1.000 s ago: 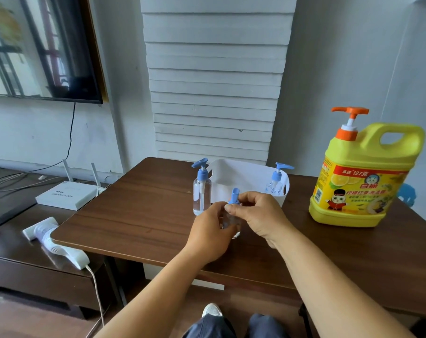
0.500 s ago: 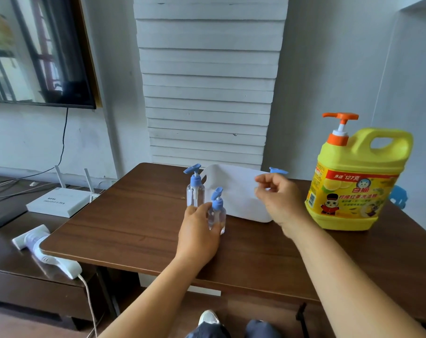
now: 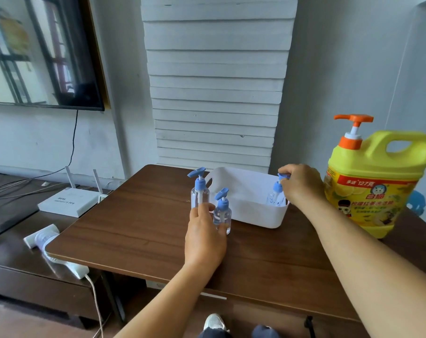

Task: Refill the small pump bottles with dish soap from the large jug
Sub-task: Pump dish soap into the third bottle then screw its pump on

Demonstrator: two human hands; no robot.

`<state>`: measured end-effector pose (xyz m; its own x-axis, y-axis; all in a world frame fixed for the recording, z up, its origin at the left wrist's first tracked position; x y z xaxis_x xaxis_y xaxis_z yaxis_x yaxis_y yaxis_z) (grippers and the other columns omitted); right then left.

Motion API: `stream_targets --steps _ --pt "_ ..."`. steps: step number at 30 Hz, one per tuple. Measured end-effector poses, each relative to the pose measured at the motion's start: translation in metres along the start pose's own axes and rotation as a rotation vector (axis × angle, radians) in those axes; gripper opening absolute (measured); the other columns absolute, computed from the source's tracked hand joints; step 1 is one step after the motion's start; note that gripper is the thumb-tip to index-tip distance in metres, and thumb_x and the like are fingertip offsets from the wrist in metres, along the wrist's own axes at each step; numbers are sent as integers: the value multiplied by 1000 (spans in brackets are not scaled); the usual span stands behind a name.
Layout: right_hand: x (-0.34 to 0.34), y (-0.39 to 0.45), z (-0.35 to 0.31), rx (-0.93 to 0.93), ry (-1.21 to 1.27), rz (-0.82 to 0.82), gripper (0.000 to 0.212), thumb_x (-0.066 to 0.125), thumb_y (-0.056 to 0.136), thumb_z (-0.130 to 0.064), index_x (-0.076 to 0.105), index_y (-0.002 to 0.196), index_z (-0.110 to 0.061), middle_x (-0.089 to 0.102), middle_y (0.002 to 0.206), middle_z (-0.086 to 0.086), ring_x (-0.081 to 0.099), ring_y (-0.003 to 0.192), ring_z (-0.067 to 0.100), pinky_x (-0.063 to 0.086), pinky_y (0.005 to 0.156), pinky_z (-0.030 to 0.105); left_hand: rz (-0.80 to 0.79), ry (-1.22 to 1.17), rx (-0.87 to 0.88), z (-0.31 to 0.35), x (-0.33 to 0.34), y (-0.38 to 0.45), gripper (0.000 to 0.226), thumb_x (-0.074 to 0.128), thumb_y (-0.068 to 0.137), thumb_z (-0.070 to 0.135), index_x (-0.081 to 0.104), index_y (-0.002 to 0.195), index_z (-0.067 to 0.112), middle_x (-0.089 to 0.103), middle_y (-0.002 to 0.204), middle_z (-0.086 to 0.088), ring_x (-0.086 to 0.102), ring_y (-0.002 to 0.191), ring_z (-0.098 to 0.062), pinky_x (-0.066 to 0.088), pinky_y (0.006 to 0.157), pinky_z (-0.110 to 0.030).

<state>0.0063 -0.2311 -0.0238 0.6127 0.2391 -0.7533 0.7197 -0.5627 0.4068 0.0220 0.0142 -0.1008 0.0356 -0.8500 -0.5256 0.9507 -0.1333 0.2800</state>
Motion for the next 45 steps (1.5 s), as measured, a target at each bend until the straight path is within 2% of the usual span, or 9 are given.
stream_targets --steps 13,20,23,26,29,34,40,42,45 --pt "-79 -29 -48 -216 459 314 25 57 87 -10 70 109 -12 69 110 5 63 101 17 46 86 21 -26 -14 -36 -2 -1 -1 44 62 87 27 41 124 20 48 122 1 57 93 -13 49 81 -29" --pt "-70 -60 -66 -188 563 -41 17 62 83 -6 73 94 -15 65 78 -11 63 79 10 55 85 36 130 -209 154 46 -33 -19 33 61 87 22 46 116 16 45 108 3 48 80 -3 42 76 -22" --pt "-59 -82 -75 -234 564 -139 15 64 83 -6 72 89 -18 64 74 -13 62 72 5 55 78 29 -26 -290 287 83 -25 -25 34 56 91 27 52 124 21 58 105 4 56 89 -5 46 79 -18" --pt "-52 -97 -71 -217 623 -202 17 63 85 -8 69 88 -23 68 68 -8 62 60 -5 51 67 15 -280 -387 264 98 -2 -31 24 50 94 33 62 115 28 69 100 -8 64 97 -24 50 88 -36" --pt "-43 -104 -47 -119 759 -233 21 65 86 -10 67 105 -19 67 85 -5 62 79 -1 49 71 14 -292 -498 167 93 -1 -33 17 55 93 24 69 101 21 72 98 -12 65 99 -28 48 96 -47" --pt "2 -128 -19 11 776 -553 53 78 71 -35 62 120 -19 69 112 2 64 106 17 47 100 41 -327 -721 19 88 9 -33 16 58 90 15 72 82 19 71 88 -10 65 85 -24 51 93 -52" --pt "10 -130 -12 -21 618 -399 18 76 72 -31 70 89 -29 72 80 -10 69 83 14 55 85 48 -147 -614 -38 81 15 -25 23 80 71 18 64 86 11 65 75 -4 64 73 -21 56 79 -39" --pt "10 -128 -9 21 583 -368 26 77 69 -34 68 91 -26 71 80 -6 69 82 17 56 80 47 -108 -485 -8 86 11 -23 30 78 72 27 57 89 14 58 77 1 58 71 -14 51 70 -28" --pt "6 -121 1 64 527 -314 48 69 54 -56 67 93 -28 73 86 -8 70 83 14 55 81 47 -283 -480 29 95 21 -28 44 61 85 41 52 122 19 60 110 3 58 103 -11 49 92 -30"
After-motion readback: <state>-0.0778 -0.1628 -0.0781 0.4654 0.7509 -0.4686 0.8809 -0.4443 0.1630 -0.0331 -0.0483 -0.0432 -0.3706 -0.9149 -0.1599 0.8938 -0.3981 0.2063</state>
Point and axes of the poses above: each hand's wrist, its own y-axis towards the middle knuckle, its own x-axis out of the palm, z = x × y, the point moved 9 cm from there along y, towards the middle knuckle
